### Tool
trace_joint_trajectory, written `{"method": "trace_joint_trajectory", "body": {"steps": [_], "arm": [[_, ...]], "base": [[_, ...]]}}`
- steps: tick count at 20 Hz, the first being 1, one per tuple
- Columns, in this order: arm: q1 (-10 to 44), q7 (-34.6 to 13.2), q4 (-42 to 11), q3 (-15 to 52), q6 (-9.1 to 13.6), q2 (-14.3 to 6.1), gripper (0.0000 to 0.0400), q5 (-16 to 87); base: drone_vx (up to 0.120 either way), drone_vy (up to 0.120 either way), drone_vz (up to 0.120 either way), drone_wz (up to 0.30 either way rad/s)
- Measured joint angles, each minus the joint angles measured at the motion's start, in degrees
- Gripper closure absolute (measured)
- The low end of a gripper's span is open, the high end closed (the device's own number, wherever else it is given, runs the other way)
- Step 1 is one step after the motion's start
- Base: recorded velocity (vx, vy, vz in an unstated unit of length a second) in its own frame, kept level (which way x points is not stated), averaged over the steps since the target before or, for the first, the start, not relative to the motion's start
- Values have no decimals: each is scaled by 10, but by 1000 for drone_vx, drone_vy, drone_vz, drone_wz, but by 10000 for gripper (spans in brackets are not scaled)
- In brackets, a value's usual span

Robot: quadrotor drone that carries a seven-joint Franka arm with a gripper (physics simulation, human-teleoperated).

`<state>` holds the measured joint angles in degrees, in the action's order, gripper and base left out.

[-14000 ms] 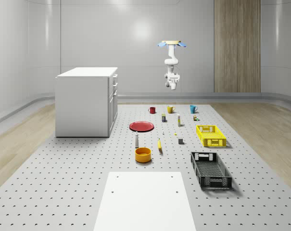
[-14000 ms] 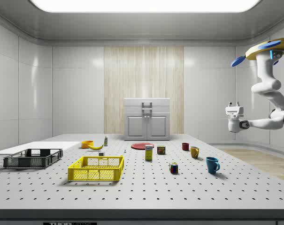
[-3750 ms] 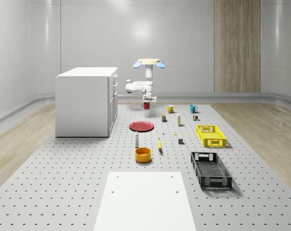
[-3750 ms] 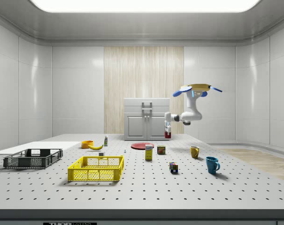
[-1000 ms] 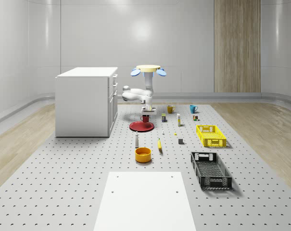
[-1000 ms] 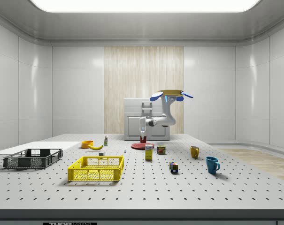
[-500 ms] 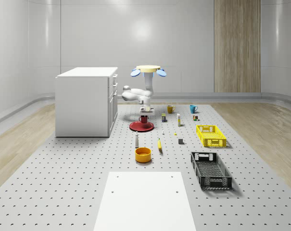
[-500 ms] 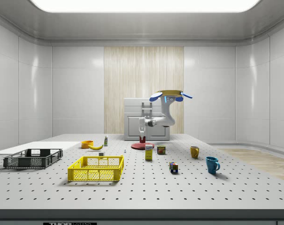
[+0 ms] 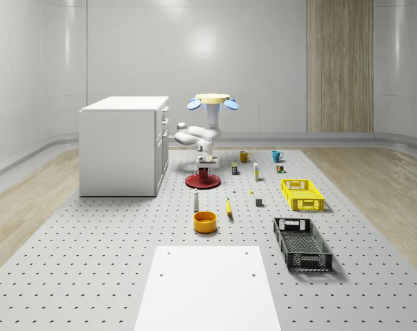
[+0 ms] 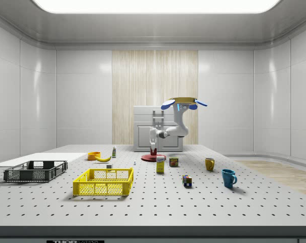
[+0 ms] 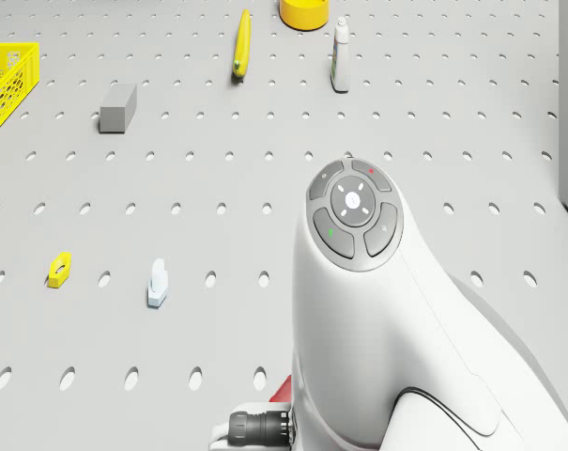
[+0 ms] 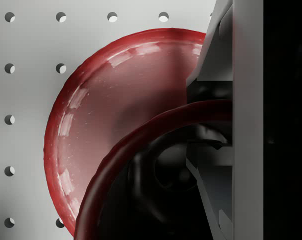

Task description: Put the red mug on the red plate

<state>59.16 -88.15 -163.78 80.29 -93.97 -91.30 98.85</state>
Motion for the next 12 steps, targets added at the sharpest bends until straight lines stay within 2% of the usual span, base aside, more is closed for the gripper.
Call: {"method": "trace_joint_trajectory", "body": {"steps": [3, 4, 5, 7, 9, 12], "arm": [[9, -9, 0, -12, -3, 0, 300, 11], [12, -12, 0, -14, -4, 0, 276, 14], [14, -14, 0, -16, -4, 0, 215, 16], [17, -18, 0, -18, -4, 1, 131, 18], [18, -19, -1, -11, -2, 1, 79, 11], [17, -21, -3, 2, 3, 2, 37, -1]], "base": [[0, 0, 0, 0], [0, 0, 0, 0], [0, 0, 0, 0], [0, 0, 0, 0], [0, 0, 0, 0], [0, 0, 0, 0]]}}
